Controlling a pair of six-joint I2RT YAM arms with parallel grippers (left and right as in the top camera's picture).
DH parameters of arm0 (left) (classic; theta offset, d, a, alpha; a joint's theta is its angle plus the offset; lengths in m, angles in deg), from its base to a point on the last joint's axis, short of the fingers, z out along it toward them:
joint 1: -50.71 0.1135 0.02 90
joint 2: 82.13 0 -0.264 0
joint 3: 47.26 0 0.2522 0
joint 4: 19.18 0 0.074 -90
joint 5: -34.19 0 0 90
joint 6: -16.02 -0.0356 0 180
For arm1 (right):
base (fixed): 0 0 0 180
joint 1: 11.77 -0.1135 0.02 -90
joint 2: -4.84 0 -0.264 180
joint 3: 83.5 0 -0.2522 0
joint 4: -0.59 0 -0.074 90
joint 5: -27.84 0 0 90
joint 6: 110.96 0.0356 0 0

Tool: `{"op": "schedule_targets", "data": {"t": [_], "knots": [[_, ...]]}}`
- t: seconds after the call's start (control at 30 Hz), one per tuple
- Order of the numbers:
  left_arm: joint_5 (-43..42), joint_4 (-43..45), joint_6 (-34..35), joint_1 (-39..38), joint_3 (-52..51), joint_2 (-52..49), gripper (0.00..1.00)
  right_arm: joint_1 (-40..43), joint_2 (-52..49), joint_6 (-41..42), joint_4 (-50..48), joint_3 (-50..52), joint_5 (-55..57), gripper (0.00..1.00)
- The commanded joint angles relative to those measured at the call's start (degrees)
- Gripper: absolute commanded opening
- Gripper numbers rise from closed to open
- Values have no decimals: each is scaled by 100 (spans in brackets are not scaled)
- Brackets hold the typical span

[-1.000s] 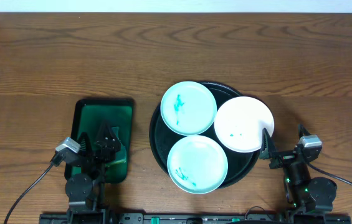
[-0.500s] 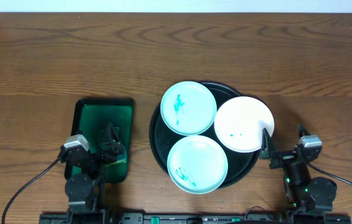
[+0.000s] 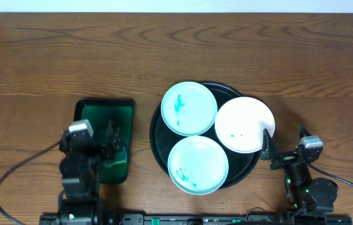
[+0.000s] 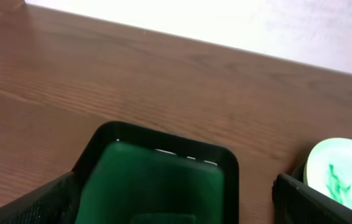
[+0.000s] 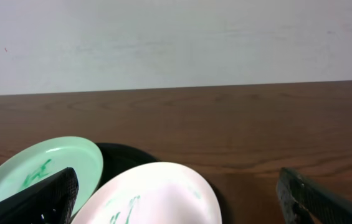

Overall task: Clean dirty plates on tray and stack at the side
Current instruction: 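Raise the left gripper over the green tray toward the sponge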

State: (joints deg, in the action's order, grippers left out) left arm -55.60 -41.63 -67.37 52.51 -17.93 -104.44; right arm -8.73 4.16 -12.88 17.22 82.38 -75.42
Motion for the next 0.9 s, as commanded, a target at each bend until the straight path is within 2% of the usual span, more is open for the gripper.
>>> {"op": "schedule_targets", "data": {"t": [0.0, 0.27, 0.4, 0.5, 0.57, 0.63, 0.73, 0.87], "knots": [[44, -289, -146, -17, 750, -767, 98, 61, 9, -63, 33, 4, 15, 99], [-131, -2105, -144, -17, 2693, -2693, 98, 61, 9, -63, 33, 4, 15, 99], [-131, -2918, -118, -17, 3252, -3217, 98, 61, 9, -63, 33, 4, 15, 99], [-133, -3598, 197, -17, 3560, -3484, 98, 61, 9, -63, 33, 4, 15, 99], [-186, -3947, 649, -17, 3687, -3578, 98, 61, 9, -28, 33, 4, -37, 99], [-597, -4048, 1014, -17, 3696, -3589, 98, 61, 9, 83, 17, 4, -48, 99], [-1193, -4059, 1110, -17, 3696, -3587, 98, 61, 9, 719, -13, 4, -136, 99], [-1285, -4079, 1093, -17, 3696, -3589, 98, 61, 9, 1681, -42, 4, -752, 99]]}}
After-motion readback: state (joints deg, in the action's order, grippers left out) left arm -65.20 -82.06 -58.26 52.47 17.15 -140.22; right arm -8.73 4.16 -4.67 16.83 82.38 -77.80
